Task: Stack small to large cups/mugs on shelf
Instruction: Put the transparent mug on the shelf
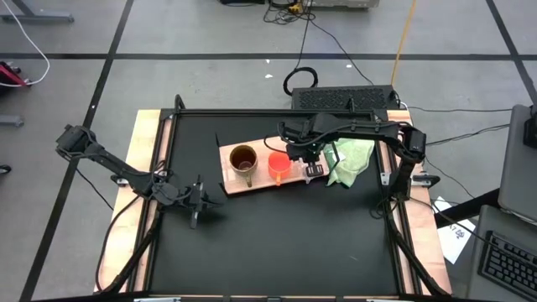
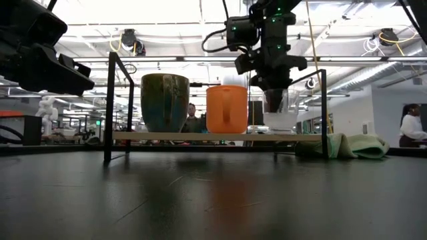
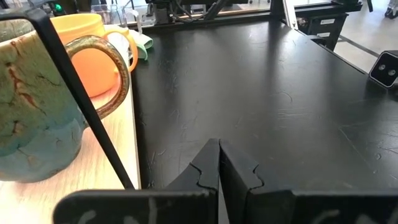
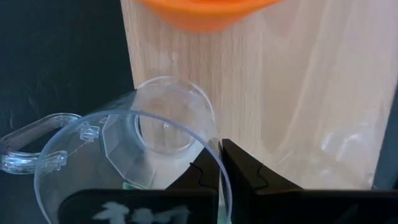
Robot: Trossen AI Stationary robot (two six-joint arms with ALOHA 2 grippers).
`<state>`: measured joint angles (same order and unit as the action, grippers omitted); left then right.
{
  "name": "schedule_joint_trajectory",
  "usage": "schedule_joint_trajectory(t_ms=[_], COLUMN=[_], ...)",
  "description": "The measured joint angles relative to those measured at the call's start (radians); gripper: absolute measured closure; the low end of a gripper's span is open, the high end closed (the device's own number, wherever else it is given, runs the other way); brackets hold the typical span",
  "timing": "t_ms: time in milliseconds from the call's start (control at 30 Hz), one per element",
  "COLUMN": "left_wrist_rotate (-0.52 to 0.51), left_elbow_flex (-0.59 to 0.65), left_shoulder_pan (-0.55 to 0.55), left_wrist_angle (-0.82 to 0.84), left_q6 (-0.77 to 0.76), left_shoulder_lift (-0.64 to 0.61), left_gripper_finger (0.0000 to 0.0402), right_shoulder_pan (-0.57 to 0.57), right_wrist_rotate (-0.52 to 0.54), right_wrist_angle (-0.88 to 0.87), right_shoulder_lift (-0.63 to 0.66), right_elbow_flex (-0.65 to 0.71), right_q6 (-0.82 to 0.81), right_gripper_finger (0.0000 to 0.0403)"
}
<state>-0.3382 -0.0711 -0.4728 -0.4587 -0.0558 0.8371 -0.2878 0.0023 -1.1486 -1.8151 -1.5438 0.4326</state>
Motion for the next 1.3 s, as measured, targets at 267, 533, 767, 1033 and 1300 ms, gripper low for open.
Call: schedule_joint_trajectory(t_ms=[267,533,767,1033,1300], left_wrist_rotate=[0.000,0.000,0.000,-0.001,-0.002], left_elbow_flex=[0.000,0.000,0.000,0.000,0.000], left_shoulder_pan=[0.000,0.000,0.000,0.000,0.000], left_wrist_angle=[0.008,0.012,0.014,0.019,0.021], left_q6=[-0.002,-0.002,-0.001,0.006,0.005], left_shoulder_lift=[0.000,0.000,0.000,0.000,0.000], left_gripper_finger=[0.0392,0.0392,0.0392,0.0392,0.0392], right_shoulder_pan=[-0.001,-0.022,-0.051,-0.056,-0.059], right_wrist_rotate=[0.004,0.027,0.027,0.027,0.027], right_wrist_angle=[0.014,0.024,0.036,0.047,0.081], right_shoulder_lift=[-0.005,-0.005,-0.029,-0.039,-0.041], right_elbow_flex=[-0.001,-0.001,-0.002,-0.004,-0.003], right_q6=[0.016,0.067,0.077,0.122,0.190], right_gripper_finger=[0.0403,0.0403,0.0403,0.0403,0.0403])
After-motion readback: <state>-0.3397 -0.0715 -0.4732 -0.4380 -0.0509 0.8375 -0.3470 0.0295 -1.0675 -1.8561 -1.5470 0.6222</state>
